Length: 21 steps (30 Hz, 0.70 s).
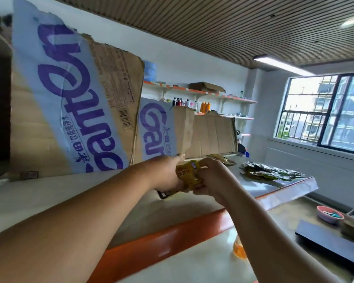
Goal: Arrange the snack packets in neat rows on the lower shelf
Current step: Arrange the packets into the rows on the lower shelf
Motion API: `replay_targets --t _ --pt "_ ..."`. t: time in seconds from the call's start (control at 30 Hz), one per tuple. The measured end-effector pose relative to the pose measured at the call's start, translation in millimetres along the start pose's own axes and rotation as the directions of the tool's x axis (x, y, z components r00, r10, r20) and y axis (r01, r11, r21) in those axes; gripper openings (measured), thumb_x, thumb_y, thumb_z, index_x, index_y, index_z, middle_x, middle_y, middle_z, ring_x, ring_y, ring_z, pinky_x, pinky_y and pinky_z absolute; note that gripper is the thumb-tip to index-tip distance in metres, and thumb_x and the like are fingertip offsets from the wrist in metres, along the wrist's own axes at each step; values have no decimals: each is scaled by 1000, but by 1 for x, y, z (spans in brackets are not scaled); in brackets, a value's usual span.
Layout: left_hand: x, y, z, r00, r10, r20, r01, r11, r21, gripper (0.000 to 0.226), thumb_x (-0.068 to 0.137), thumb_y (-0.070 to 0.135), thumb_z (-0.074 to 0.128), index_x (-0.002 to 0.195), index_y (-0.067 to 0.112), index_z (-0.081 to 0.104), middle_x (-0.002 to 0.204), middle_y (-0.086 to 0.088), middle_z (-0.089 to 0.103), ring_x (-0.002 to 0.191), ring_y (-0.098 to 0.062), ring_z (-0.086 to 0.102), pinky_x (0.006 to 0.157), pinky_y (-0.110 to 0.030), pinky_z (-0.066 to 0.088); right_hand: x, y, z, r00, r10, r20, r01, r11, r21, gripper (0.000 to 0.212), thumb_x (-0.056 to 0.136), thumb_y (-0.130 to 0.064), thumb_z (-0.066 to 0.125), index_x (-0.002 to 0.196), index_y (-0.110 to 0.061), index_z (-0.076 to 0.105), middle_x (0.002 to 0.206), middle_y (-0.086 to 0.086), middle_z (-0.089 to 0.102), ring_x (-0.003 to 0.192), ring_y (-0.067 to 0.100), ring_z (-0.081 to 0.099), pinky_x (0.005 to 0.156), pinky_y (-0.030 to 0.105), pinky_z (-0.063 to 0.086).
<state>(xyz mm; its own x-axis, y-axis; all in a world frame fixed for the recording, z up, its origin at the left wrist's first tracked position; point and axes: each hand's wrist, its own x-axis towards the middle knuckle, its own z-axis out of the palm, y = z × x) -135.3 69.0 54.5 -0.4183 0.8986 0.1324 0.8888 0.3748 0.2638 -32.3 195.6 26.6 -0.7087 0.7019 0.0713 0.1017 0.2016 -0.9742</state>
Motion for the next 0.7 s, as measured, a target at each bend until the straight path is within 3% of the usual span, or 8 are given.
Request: replay_targets --t 0.03,0.1,0.17,0.27,0.33,0.43,0.53,0.7 --pt "-1 -1 4 1000 -16 -16 16 1000 -7 84 82 49 80 155 38 38 132 1 63 105 -18 62 82 -29 51 10 2 0 999 8 42 -4 995 -95 20 98 0 49 114 -9 57 73 16 64 45 22 62 46 28 49" --pt "1 -10 12 999 -47 -21 48 999 18 41 83 47 77 122 37 67 110 8 70 95 -15 65 76 -28 51 32 7 -1 993 7 119 40 921 -387 15 97 -6 56 110 -13 60 74 14 63 43 22 59 47 27 44" --pt "4 -22 16 995 -96 -17 96 995 37 23 85 49 73 104 35 72 94 11 70 85 -10 64 70 -28 50 55 7 -11 981 -36 189 149 763 -629 13 93 -16 68 105 -16 63 77 11 65 47 20 60 43 24 43" --pt "3 -36 13 984 -178 27 175 981 81 41 87 61 67 122 40 69 115 17 69 101 -4 62 87 -28 52 93 -4 -43 958 -52 283 256 601 -757 23 91 -27 72 111 -18 64 90 12 69 66 19 65 46 23 48" --pt "4 -40 10 972 -231 52 225 970 92 51 87 65 68 134 46 61 130 22 62 112 -1 59 100 -29 50 122 -8 -69 950 -21 312 280 504 -817 28 94 -26 70 117 -10 64 90 10 64 71 18 59 52 21 45" --pt "3 -44 4 960 -265 85 255 960 113 47 83 66 73 127 53 62 123 29 61 107 4 57 98 -25 50 174 -2 -98 967 -68 247 255 375 -891 33 93 -24 70 116 -2 67 96 9 64 82 21 55 59 21 40" --pt "0 -50 -5 954 -281 100 266 953 147 39 79 66 76 115 61 61 113 32 60 102 9 57 92 -18 50 213 13 -112 969 37 242 220 307 -926 36 89 -20 73 120 -2 67 118 15 68 92 20 56 69 24 44" --pt "-7 -65 -10 947 -308 96 299 949 99 34 79 62 78 106 67 57 108 36 59 100 13 56 87 -13 48 230 30 -101 962 92 258 255 36 -966 29 99 -25 52 120 -10 66 113 6 65 91 23 58 86 30 52"
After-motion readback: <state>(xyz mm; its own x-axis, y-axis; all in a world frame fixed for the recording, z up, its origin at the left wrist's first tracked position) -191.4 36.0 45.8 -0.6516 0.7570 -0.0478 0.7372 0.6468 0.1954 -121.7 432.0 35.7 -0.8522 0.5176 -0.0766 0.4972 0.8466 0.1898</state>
